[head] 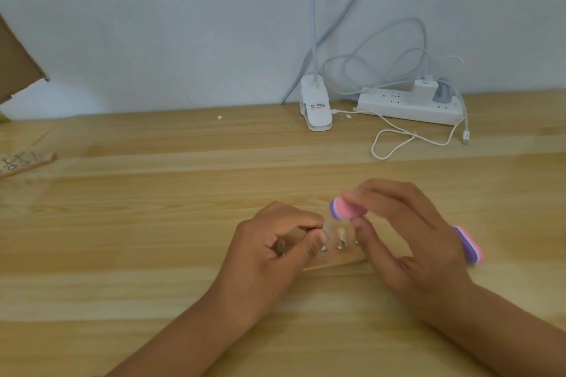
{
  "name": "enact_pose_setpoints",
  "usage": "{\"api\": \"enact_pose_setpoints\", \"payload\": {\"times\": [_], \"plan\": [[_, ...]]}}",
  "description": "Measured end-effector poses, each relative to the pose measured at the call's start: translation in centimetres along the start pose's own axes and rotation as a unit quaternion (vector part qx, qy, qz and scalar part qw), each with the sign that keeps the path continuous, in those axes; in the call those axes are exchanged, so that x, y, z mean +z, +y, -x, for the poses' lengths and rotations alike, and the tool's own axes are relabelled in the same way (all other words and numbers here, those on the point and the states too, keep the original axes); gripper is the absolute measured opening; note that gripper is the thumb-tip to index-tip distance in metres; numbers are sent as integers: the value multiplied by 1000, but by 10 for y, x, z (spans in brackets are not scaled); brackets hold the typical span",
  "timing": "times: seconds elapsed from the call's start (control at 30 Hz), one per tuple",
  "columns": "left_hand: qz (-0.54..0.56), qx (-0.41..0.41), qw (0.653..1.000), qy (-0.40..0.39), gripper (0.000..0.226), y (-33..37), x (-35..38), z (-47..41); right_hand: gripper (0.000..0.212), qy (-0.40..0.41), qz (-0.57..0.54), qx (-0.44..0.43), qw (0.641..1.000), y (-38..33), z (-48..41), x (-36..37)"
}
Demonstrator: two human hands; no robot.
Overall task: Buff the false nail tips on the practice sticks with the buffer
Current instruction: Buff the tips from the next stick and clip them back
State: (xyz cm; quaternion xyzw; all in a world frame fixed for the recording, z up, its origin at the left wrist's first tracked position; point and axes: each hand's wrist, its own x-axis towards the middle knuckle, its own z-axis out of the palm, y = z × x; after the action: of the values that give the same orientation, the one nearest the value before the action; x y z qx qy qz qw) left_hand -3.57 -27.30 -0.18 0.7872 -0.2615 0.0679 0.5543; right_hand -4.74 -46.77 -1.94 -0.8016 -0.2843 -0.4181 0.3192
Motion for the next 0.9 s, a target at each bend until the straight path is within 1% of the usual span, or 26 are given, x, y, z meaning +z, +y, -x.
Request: {"api": "enact_pose_setpoints", "payload": {"times": [0.07, 0.1, 0.2, 0.3, 0.33, 0.43, 0.47, 0.57, 0.6, 0.73, 0.83, 0.9], "plan": [[8, -1, 1000, 6, 18, 1, 0, -1, 30, -46, -28, -35, 998, -2, 4, 2], [7, -1, 1000, 8, 16, 1, 0, -1, 31, -62, -27, -39, 997, -1, 4, 2], [2, -1, 1000, 15, 11, 1, -1, -1, 32, -57, -23, -12, 998, 2, 1, 2], [6, 10, 1000, 13, 14, 1, 0, -1, 29, -80, -46, -54, 994, -3, 4, 3], [4, 12, 1000, 13, 12, 1, 0, -1, 30, -87, -44, -54, 994, -2, 4, 2], [-7, 11, 1000, 19, 8, 0, 1, 0, 35, -75, -14, 12, 997, 4, 2, 0], [-7, 13, 1000, 17, 7, 1, 2, 0, 35, -71, -17, 17, 997, 4, 2, 1], [-2, 21, 1000, 7, 14, 3, 4, 0, 23, -81, -52, -41, 995, -5, 7, 5], [1, 20, 1000, 7, 15, 3, 4, 0, 22, -85, -53, -50, 994, -5, 7, 4], [5, 9, 1000, 27, 9, 1, 2, -1, 27, -82, -28, -2, 996, 0, 3, -1], [17, 18, 999, 31, 14, 1, 1, -1, 21, -95, -56, -36, 993, -9, 5, 2], [10, 23, 999, 31, 15, 0, 1, 0, 25, -101, -74, 4, 992, -7, 1, -1]]}}
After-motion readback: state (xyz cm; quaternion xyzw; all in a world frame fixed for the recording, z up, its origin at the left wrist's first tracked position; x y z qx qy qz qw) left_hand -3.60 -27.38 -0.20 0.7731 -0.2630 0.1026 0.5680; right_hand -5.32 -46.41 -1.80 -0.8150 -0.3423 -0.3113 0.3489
